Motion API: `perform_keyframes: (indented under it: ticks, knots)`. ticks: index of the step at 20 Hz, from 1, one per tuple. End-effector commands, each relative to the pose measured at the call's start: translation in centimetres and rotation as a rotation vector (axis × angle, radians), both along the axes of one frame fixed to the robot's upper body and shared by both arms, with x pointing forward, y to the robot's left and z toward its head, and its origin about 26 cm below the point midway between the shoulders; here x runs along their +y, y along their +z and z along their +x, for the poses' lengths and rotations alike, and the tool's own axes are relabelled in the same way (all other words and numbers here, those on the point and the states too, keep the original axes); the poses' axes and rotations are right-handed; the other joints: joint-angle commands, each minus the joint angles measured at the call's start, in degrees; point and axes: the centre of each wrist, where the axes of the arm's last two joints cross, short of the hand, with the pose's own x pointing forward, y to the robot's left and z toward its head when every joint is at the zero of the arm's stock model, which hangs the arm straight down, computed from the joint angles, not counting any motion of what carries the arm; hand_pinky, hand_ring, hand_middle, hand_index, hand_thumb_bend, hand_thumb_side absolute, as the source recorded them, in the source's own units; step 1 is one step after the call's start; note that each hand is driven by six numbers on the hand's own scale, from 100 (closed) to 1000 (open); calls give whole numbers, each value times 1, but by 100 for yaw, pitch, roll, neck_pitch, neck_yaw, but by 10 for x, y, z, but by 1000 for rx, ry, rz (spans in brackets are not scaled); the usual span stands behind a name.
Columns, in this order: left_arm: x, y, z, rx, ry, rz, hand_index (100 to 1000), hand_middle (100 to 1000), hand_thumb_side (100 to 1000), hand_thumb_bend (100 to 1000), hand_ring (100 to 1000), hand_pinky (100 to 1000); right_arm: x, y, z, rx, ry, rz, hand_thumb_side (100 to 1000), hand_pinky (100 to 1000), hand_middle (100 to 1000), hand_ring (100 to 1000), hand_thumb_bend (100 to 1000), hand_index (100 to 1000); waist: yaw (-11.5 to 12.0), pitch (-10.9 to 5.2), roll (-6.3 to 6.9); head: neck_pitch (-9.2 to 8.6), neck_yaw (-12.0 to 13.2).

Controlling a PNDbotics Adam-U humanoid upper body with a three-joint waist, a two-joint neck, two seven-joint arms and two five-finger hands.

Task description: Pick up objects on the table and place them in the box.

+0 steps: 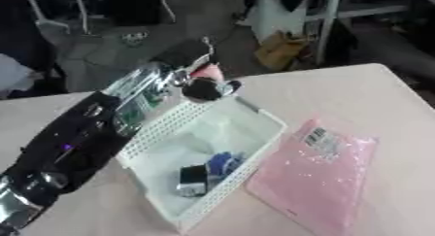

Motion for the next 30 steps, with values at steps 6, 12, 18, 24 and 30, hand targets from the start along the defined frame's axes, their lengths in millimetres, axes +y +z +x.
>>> perform_keyframes:
  ticks: [6, 12, 18, 24, 30]
  knots:
    - [19, -32, 14, -32, 8, 78, 122, 100, 555, 481, 100, 100, 3, 11, -3, -48, 18, -16, 1000, 767, 755, 808, 100, 738, 2, -26, 1, -102, 3]
    - [24, -45, 16, -42, -5, 103, 130, 100, 558, 509, 100, 100, 3, 11, -3, -47, 17, -16, 1000, 767, 755, 808, 100, 737, 7, -24, -11, -120, 34]
    - [28, -41, 17, 11, -51, 89, 515, 309, 851, 570, 272, 100, 2, 11, -3, -45, 15, -15, 1000, 766, 755, 808, 100, 737, 17, -38, -2, -124, 40]
    - [31, -39, 18, 174, -113, 101, 996, 897, 1000, 605, 919, 765, 2, 10, -3, -43, 14, -16, 1000, 767, 755, 808, 100, 737, 20, -44, 4, -133, 29]
    - [30, -29, 20, 298, -184, 143, 1000, 1000, 1000, 715, 1000, 1000, 2, 10, -3, -41, 12, -15, 1000, 767, 755, 809, 100, 736, 32, -54, 3, -137, 26]
